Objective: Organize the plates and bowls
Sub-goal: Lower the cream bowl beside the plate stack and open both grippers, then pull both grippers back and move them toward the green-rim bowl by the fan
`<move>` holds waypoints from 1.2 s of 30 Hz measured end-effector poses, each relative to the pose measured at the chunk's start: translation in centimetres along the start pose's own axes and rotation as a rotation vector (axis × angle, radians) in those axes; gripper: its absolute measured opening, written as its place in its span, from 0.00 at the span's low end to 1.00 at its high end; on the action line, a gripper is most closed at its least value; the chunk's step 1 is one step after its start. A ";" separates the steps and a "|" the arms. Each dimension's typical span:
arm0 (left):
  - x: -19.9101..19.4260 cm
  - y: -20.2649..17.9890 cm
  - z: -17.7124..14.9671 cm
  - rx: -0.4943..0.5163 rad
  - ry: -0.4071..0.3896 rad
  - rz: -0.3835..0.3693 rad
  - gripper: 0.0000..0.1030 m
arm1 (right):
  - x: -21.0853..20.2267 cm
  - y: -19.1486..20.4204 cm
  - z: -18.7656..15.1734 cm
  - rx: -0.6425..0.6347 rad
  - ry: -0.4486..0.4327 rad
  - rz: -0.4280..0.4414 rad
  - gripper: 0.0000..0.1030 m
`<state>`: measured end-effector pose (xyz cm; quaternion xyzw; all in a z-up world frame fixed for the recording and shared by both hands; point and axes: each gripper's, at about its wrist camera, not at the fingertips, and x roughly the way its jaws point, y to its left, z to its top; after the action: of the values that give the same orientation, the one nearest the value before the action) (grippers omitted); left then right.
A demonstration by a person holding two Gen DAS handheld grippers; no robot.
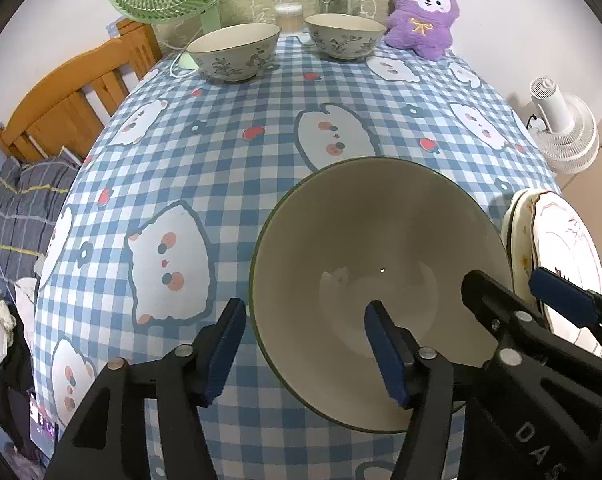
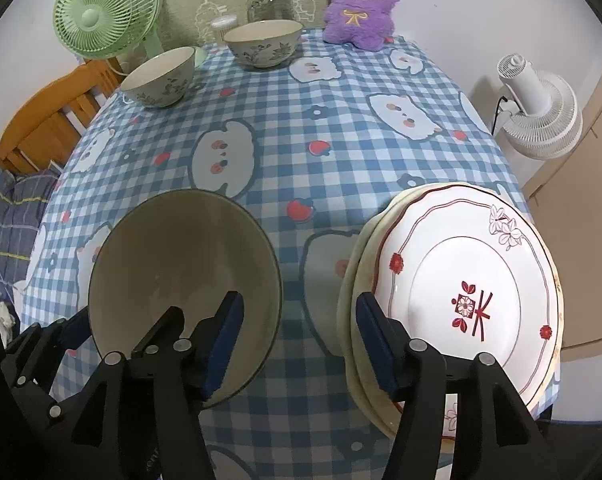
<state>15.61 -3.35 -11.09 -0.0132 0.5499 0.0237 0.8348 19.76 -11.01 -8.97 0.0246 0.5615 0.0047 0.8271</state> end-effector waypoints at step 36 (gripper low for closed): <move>-12.6 -0.1 4.1 -0.093 -0.190 0.053 0.71 | -12.9 -1.5 5.0 -0.054 -0.216 0.054 0.66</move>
<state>14.38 -3.62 2.09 -0.0352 0.4666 0.0725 0.8808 19.60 -13.13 4.80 0.0179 0.4677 0.0396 0.8828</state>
